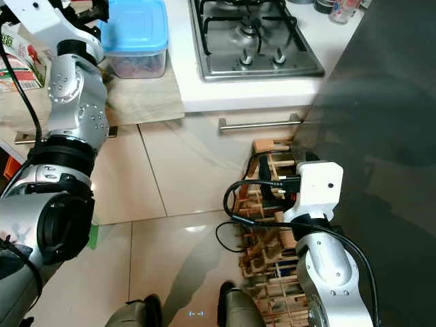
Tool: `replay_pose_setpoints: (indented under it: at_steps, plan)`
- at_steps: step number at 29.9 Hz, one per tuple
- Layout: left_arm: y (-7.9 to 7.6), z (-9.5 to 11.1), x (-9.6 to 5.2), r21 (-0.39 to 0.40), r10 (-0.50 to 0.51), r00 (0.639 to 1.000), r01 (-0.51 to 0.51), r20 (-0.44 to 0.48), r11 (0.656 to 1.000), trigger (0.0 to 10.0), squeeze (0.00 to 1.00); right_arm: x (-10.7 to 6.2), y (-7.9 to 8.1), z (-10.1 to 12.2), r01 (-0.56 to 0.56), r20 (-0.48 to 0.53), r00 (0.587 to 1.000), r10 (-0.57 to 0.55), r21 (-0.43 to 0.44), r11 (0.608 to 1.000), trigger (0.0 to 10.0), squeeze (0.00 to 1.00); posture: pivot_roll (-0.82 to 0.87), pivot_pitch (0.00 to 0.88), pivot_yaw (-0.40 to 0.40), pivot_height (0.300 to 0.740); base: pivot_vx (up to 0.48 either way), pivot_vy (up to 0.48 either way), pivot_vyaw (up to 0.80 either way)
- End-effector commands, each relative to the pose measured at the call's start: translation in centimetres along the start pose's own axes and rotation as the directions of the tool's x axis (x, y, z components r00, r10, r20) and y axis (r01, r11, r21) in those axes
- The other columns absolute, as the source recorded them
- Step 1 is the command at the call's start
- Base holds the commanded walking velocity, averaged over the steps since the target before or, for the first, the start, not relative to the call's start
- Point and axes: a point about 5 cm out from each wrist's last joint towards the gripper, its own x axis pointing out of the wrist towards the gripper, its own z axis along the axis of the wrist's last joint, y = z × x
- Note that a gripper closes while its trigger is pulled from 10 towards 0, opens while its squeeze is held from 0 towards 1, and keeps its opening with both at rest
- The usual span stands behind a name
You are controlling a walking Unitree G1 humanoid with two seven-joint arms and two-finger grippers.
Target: Restocking fridge
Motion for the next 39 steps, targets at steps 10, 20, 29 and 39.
replay_pose_setpoints:
  at_steps: [10,20,29,39]
  plan:
    - [1.9,-2.0,-1.0,-0.048,0.145,0.982,-0.152,-0.117,0.987,10.0,0.00,-0.3,-0.1,-0.4,0.002,-0.025,1.000,-0.002,0.006,1.000,10.0,0.00,-0.34,0.198,-0.002,0.740,0.000,0.000,0.00]
    - [0.9,-3.8,-1.4,-0.163,0.090,0.966,-0.131,-0.242,0.978,10.0,0.00,-0.2,0.0,-0.5,-0.003,-0.029,1.000,0.003,0.008,1.000,10.0,0.00,-0.34,0.199,-0.004,0.740,0.000,0.000,0.00]
    - [1.3,-5.0,-1.5,-0.226,0.098,0.937,-0.181,-0.336,0.957,10.0,0.00,-0.2,0.0,-0.5,-0.003,-0.031,1.000,0.003,0.010,1.000,10.0,0.00,-0.34,0.197,-0.002,0.740,0.000,0.000,0.00]
    - [2.1,-4.5,-0.8,-0.270,0.106,0.931,-0.208,-0.349,0.940,0.0,0.00,-0.2,0.0,-0.5,0.003,-0.029,1.000,-0.002,0.009,1.000,10.0,0.00,-0.35,0.192,0.004,0.740,0.000,0.000,0.00]
